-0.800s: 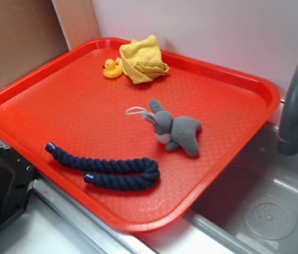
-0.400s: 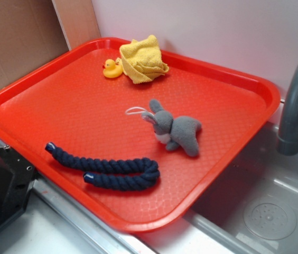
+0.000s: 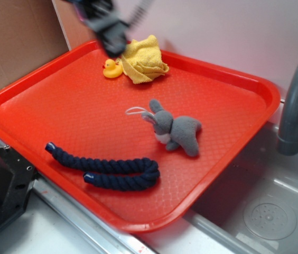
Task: Grab the gray animal.
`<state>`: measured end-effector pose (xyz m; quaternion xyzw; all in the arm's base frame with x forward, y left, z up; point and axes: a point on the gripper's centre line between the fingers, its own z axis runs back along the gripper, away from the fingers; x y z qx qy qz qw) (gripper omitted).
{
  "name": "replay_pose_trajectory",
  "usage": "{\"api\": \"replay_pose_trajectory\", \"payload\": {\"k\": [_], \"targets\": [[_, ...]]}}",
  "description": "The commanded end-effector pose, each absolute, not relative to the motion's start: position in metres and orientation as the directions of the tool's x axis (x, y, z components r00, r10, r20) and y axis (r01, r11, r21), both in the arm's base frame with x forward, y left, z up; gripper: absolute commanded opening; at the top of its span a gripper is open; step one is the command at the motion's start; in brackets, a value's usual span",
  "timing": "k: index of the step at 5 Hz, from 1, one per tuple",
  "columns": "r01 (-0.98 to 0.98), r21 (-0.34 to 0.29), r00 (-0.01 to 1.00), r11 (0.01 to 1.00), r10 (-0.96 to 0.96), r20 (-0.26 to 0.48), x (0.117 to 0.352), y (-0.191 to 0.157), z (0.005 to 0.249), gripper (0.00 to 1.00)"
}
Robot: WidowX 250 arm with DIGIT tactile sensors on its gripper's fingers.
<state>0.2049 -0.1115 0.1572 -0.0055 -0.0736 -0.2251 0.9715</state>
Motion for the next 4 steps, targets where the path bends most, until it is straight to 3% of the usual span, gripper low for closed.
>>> {"api": "replay_pose_trajectory", "payload": {"k": [1, 2, 3, 4], "targets": [[0.465, 0.028, 0.868, 0.885, -0.462, 0.182, 0.206, -0.120, 0.163, 1.00], [0.465, 0.028, 0.868, 0.885, -0.462, 0.182, 0.206, -0.120, 0.163, 1.00], [0.593, -0.015, 0.787, 0.805, -0.575, 0.222, 0.225, -0.128, 0.123, 1.00], [0.746, -0.021, 0.645, 0.665, -0.715, 0.270, 0.237, -0.146, 0.074, 1.00]]}}
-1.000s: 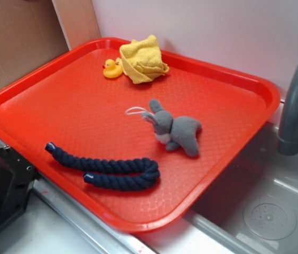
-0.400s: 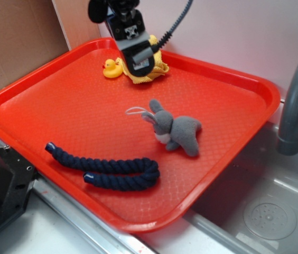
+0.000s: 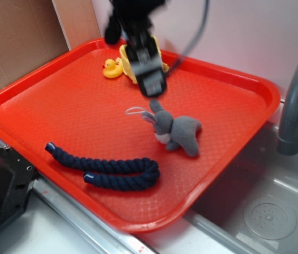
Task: Grab the gray animal.
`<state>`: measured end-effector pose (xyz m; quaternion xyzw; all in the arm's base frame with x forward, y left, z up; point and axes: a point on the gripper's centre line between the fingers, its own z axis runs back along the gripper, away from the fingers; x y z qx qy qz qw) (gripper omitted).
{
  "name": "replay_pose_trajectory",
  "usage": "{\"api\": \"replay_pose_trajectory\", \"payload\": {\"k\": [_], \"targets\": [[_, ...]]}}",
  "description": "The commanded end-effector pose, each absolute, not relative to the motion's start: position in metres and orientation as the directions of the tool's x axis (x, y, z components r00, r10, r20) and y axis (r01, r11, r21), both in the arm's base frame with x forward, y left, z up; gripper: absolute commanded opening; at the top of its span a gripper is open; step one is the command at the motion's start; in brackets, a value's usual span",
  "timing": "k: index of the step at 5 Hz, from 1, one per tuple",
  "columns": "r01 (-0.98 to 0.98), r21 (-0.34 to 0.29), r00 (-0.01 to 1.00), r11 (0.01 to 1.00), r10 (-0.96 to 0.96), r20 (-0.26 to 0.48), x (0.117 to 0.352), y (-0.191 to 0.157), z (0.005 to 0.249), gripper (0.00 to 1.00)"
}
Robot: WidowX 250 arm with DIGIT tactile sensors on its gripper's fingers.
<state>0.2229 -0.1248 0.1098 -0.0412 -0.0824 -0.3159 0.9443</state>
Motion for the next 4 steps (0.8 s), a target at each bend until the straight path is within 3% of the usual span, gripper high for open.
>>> {"api": "replay_pose_trajectory", "payload": {"k": [1, 2, 3, 4], "targets": [[0.797, -0.044, 0.590, 0.602, -0.762, 0.268, 0.227, -0.155, 0.042, 1.00], [0.820, -0.102, 0.571, 0.564, -0.789, 0.226, 0.222, -0.163, 0.015, 1.00], [0.815, -0.117, 0.579, 0.567, -0.790, 0.201, 0.239, -0.157, 0.020, 0.00], [0.754, -0.086, 0.654, 0.651, -0.732, 0.190, 0.224, -0.147, 0.047, 0.00]]}}
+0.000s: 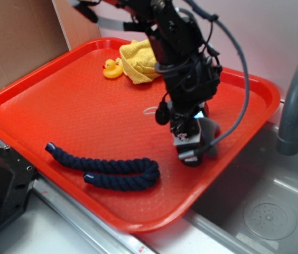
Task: Grab the gray animal.
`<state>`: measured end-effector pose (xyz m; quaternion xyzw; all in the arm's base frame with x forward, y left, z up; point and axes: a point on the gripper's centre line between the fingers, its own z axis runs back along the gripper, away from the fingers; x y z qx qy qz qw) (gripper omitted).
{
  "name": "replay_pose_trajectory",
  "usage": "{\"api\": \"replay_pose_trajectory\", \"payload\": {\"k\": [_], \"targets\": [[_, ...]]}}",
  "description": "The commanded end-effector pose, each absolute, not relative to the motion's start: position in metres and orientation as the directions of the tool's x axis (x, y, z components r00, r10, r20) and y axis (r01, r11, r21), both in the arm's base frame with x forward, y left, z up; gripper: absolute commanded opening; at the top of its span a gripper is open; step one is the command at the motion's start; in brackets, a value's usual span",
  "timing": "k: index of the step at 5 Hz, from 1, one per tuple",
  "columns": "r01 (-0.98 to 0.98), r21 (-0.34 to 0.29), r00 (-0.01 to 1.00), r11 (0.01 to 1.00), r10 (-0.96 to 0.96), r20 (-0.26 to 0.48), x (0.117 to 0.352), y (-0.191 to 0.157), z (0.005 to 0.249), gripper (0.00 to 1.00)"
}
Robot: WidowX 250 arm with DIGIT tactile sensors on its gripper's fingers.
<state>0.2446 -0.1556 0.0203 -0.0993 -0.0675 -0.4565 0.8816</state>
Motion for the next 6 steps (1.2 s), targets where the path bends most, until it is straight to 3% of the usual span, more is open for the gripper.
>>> {"api": "replay_pose_trajectory", "payload": {"k": [1, 2, 3, 5, 6], "targets": [[0.585, -0.008, 0.803, 0.811, -0.578, 0.145, 0.222, -0.124, 0.097, 0.00], [0.365, 0.064, 0.919, 0.929, -0.370, 0.135, 0.204, -0.096, 0.148, 0.00], [0.123, 0.022, 0.982, 0.992, -0.125, 0.142, 0.192, -0.072, 0.180, 0.00], [-0.203, -0.054, 0.971, 0.978, 0.208, 0.116, 0.183, -0.020, 0.183, 0.00], [-0.153, -0.044, 0.981, 0.987, 0.157, 0.111, 0.200, -0.002, 0.171, 0.00]]}}
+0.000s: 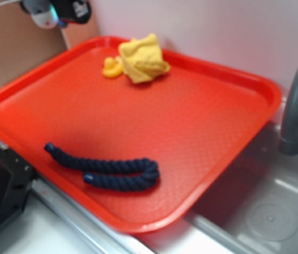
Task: Grab the gray animal.
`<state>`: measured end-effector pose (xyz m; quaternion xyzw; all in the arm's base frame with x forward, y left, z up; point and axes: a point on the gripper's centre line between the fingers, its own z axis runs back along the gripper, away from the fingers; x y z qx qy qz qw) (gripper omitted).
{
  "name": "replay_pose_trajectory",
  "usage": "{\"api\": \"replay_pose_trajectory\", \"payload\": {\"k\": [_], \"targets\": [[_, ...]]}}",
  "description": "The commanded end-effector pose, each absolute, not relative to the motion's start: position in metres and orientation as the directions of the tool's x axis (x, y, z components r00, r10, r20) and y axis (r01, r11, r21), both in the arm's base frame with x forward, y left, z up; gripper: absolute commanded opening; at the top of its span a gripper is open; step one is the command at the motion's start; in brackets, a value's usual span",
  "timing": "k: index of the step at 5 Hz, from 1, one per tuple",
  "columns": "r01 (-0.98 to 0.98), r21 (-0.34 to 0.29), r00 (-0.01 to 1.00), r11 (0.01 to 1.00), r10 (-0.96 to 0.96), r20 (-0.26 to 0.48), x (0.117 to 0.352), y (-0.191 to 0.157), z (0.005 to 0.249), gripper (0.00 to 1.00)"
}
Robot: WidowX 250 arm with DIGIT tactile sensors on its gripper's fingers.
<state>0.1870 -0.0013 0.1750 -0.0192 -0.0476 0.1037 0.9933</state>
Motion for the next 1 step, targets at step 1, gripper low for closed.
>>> {"api": "replay_pose_trajectory", "payload": {"k": [1], "targets": [[-0.095, -0.038, 0.989, 0.995, 0.099, 0.109, 0.2149, -0.0118, 0.1651, 0.00]]}}
